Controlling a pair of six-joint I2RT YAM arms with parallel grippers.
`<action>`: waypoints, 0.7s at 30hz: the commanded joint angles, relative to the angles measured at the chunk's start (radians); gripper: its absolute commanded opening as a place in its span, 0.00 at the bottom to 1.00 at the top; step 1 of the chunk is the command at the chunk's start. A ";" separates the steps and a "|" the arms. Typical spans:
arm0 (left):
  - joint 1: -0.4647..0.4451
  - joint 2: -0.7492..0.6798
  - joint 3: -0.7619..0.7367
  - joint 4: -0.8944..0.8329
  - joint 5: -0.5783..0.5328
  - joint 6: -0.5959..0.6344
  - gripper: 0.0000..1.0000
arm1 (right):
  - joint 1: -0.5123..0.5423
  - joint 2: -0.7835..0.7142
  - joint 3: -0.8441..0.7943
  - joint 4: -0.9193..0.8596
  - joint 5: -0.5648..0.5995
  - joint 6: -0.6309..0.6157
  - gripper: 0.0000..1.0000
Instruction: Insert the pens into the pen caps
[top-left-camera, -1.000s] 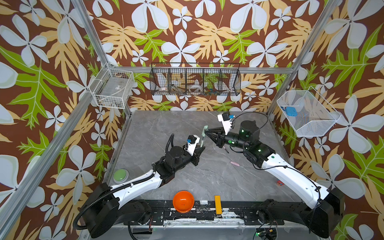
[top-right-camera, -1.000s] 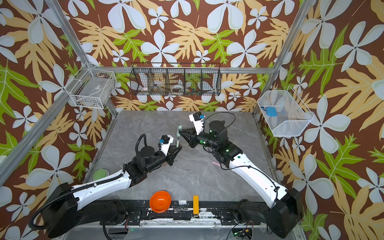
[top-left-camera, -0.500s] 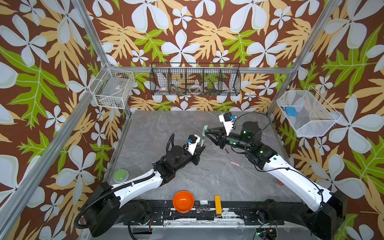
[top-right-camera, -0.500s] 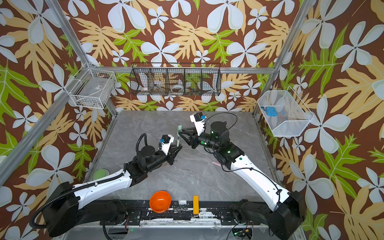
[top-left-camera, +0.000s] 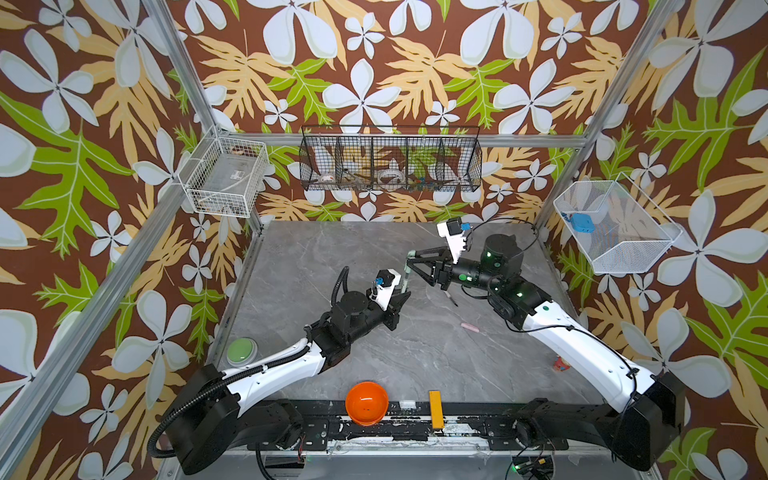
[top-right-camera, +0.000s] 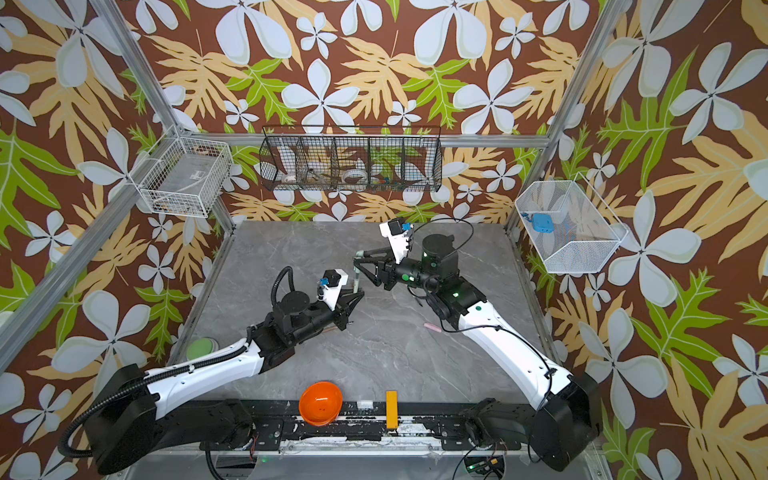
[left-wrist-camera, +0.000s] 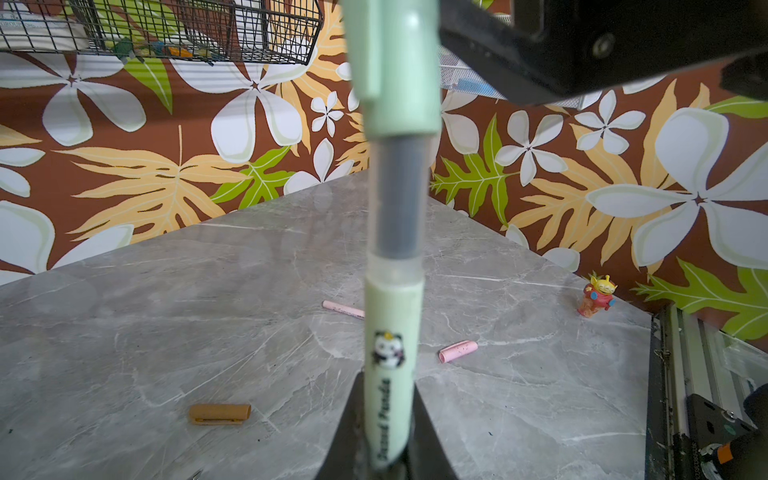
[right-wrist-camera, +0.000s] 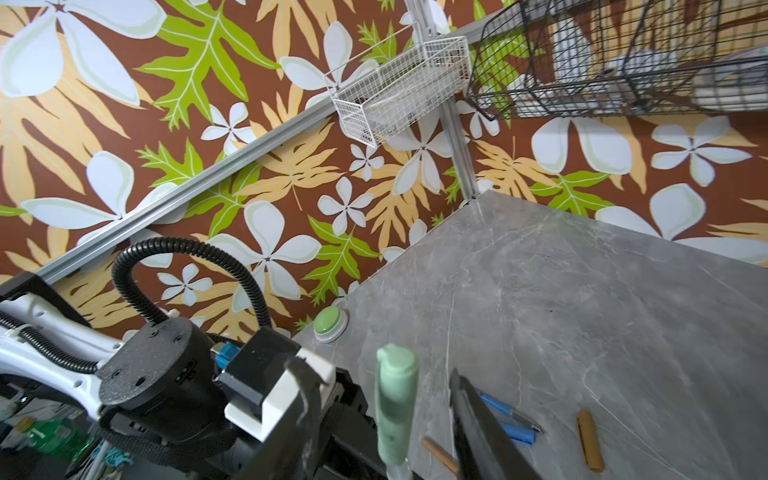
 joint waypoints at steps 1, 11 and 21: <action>0.001 0.000 0.007 0.032 0.006 0.005 0.00 | -0.001 0.020 0.022 0.027 -0.073 0.010 0.50; 0.001 -0.002 0.007 0.034 0.004 0.004 0.00 | -0.001 0.045 0.046 0.033 -0.101 0.014 0.35; 0.001 0.002 0.016 0.053 0.011 -0.009 0.00 | -0.002 0.038 0.030 0.008 -0.094 0.001 0.09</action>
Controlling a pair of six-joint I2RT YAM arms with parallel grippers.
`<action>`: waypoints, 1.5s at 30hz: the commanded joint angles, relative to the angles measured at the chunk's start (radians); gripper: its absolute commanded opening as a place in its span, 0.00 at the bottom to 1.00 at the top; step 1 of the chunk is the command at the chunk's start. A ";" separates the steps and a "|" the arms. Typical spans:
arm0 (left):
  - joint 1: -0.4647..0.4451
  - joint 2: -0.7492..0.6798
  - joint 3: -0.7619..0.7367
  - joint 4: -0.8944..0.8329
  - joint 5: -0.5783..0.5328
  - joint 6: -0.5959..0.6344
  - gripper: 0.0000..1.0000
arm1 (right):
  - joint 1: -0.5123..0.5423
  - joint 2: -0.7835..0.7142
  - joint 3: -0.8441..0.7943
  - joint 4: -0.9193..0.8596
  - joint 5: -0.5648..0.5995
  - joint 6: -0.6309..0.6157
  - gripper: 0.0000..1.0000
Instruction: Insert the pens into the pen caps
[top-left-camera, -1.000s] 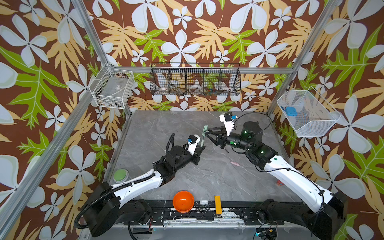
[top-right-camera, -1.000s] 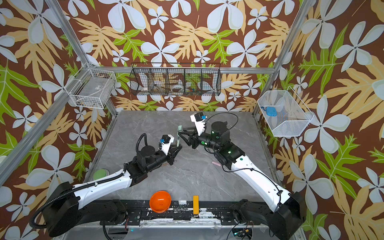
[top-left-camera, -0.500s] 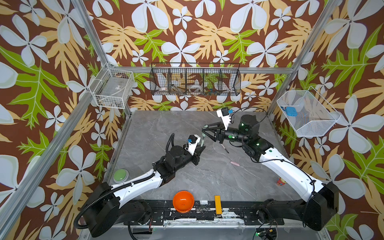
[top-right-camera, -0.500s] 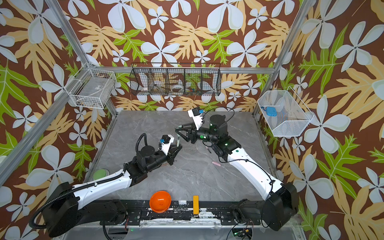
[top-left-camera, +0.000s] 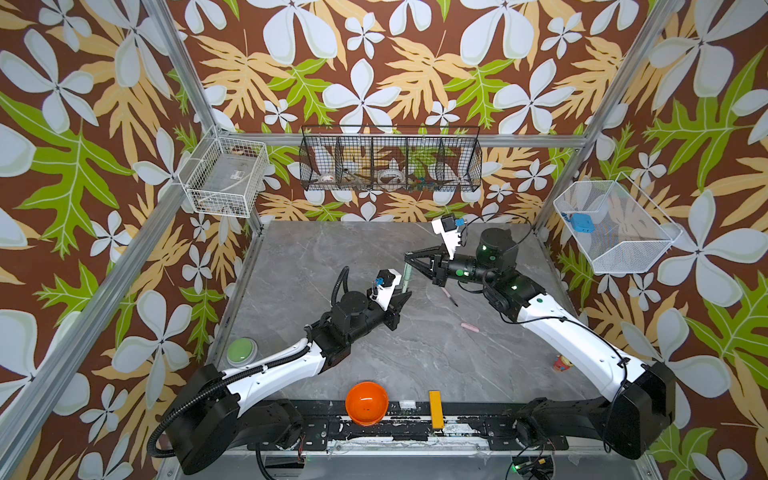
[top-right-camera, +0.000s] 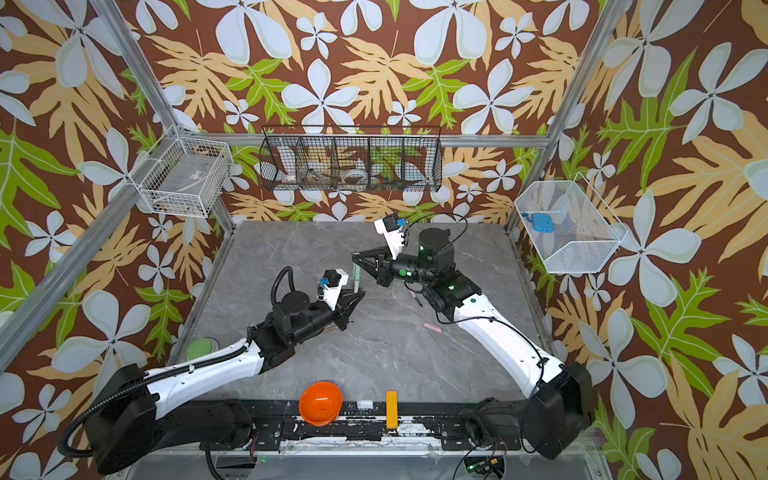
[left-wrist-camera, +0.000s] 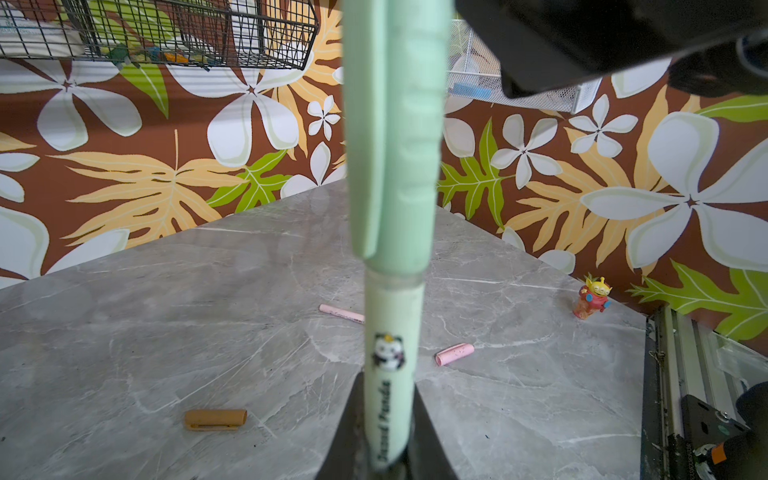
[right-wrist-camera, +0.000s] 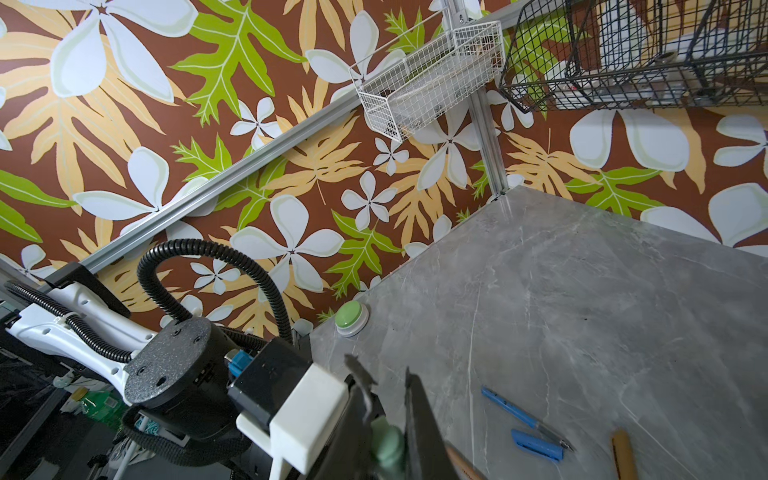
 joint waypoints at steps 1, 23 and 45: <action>0.001 0.001 0.015 0.047 0.009 -0.004 0.00 | 0.001 -0.003 -0.002 -0.012 -0.013 -0.019 0.08; 0.001 0.015 0.040 0.030 0.047 -0.010 0.00 | 0.003 -0.027 -0.001 -0.063 0.057 -0.085 0.50; 0.004 0.020 0.183 0.080 0.005 -0.009 0.00 | 0.003 0.012 -0.004 -0.110 0.010 -0.083 0.00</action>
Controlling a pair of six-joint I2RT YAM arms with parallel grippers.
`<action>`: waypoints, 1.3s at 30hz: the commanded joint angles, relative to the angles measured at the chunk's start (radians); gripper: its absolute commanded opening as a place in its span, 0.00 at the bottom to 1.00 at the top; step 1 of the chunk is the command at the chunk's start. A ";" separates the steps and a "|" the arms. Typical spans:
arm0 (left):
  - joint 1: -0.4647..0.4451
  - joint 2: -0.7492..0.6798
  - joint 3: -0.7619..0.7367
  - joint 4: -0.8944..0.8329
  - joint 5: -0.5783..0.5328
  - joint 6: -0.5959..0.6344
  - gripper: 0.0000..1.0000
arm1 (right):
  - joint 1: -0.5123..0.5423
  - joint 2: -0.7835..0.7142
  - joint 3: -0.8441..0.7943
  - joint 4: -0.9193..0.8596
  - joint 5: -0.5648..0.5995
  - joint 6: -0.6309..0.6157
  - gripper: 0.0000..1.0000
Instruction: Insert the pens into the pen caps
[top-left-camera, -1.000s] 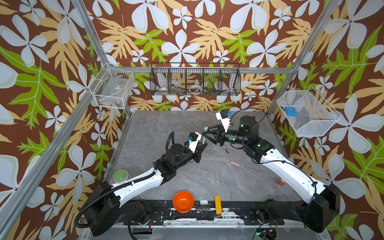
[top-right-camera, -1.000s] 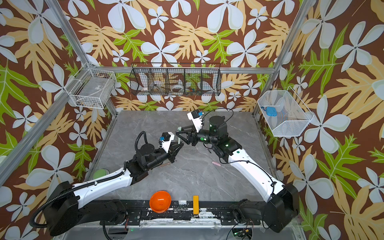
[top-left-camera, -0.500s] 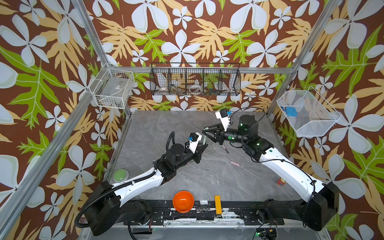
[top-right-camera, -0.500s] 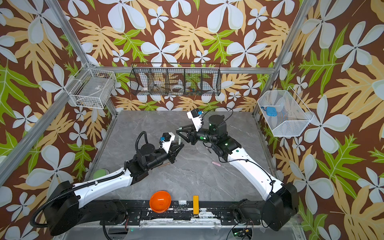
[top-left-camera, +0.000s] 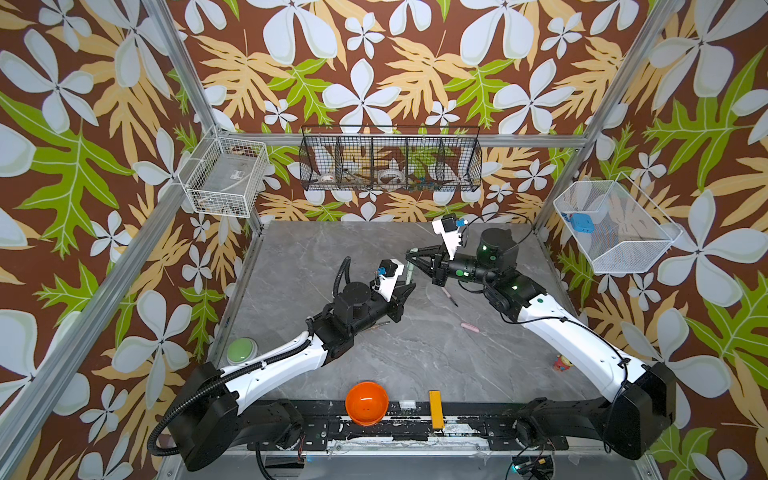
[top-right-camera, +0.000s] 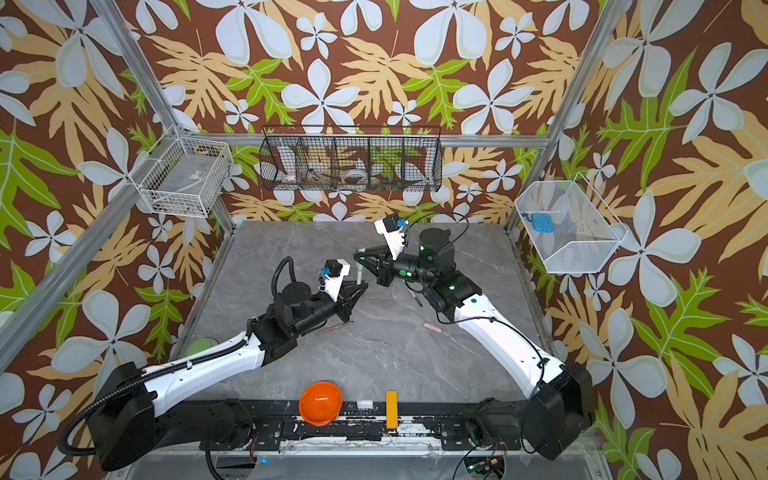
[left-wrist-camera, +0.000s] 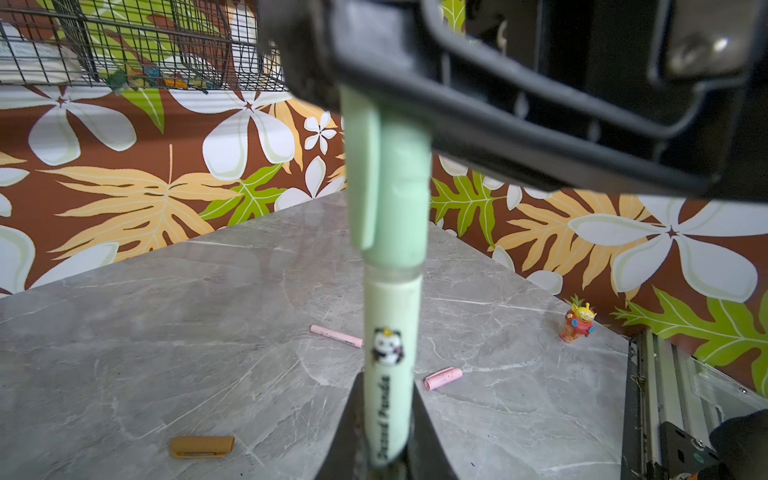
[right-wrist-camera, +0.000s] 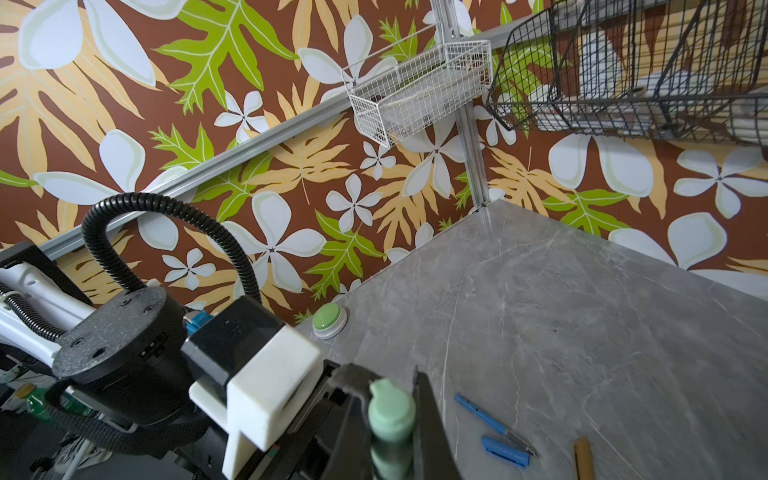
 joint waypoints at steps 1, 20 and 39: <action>0.007 -0.003 0.063 0.166 -0.007 0.027 0.00 | 0.004 0.013 -0.004 -0.127 -0.028 -0.004 0.00; 0.142 0.010 0.204 0.524 0.010 -0.006 0.00 | 0.021 0.035 -0.156 0.173 -0.111 0.180 0.00; 0.195 0.000 0.191 0.387 0.186 -0.078 0.00 | 0.023 -0.002 -0.091 0.042 -0.023 0.088 0.00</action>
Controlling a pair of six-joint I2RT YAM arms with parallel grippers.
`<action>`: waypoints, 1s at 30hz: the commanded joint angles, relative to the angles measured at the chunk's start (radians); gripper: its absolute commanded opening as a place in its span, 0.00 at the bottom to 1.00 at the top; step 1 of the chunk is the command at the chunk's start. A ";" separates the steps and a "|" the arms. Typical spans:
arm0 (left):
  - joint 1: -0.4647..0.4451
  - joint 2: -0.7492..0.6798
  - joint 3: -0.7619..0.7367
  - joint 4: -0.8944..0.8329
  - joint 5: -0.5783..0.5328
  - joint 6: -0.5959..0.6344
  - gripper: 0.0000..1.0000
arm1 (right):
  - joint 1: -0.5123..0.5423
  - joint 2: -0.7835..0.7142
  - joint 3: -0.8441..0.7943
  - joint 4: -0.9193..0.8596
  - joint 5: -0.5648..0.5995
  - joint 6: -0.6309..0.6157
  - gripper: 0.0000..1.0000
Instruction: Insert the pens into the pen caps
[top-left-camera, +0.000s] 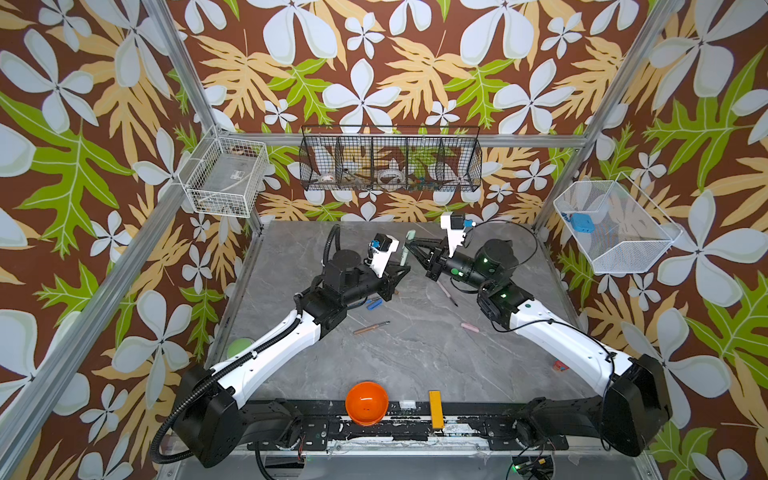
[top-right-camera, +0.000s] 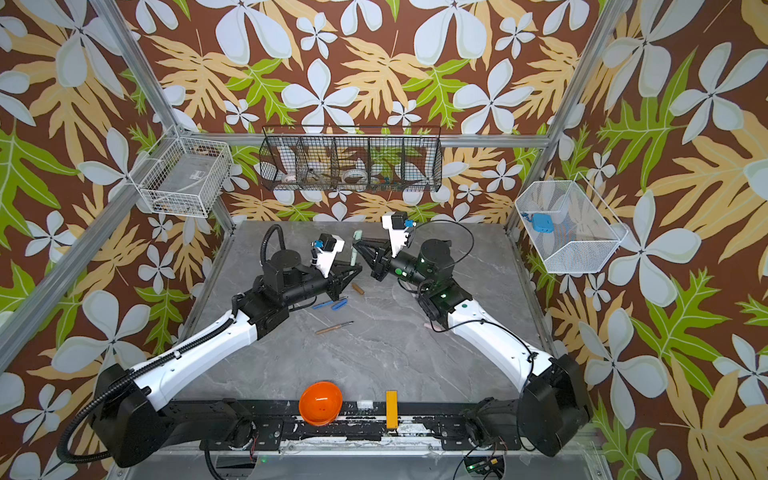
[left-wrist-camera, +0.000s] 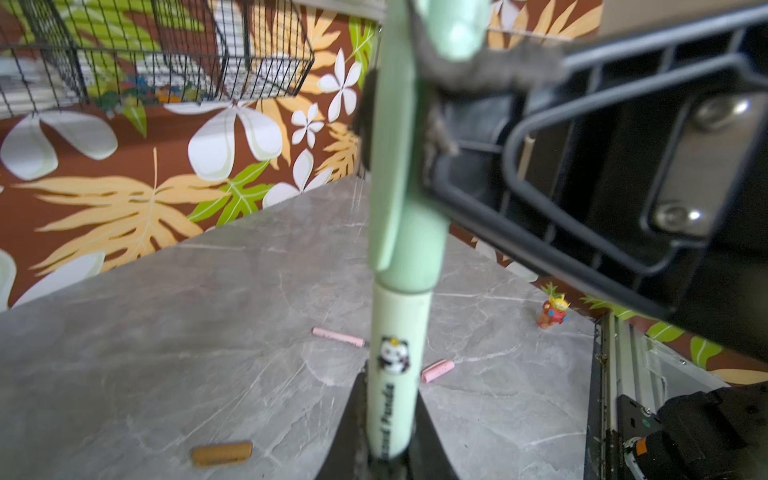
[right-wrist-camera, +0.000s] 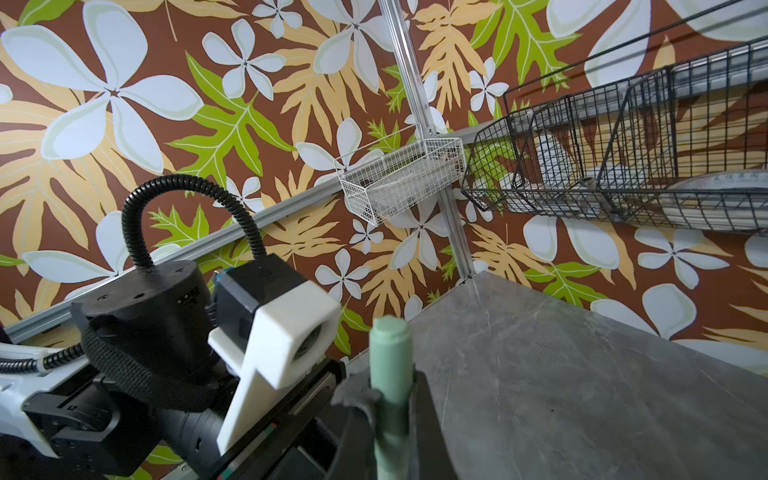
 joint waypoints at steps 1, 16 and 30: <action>0.018 -0.036 -0.029 0.532 -0.077 -0.084 0.00 | -0.011 -0.009 0.014 -0.298 -0.158 -0.046 0.00; 0.015 -0.112 -0.240 0.267 0.081 -0.132 0.00 | -0.045 -0.014 0.147 -0.425 -0.227 -0.132 0.49; -0.005 -0.083 -0.256 0.298 0.080 -0.120 0.00 | -0.042 0.104 0.263 -0.396 -0.354 -0.086 0.51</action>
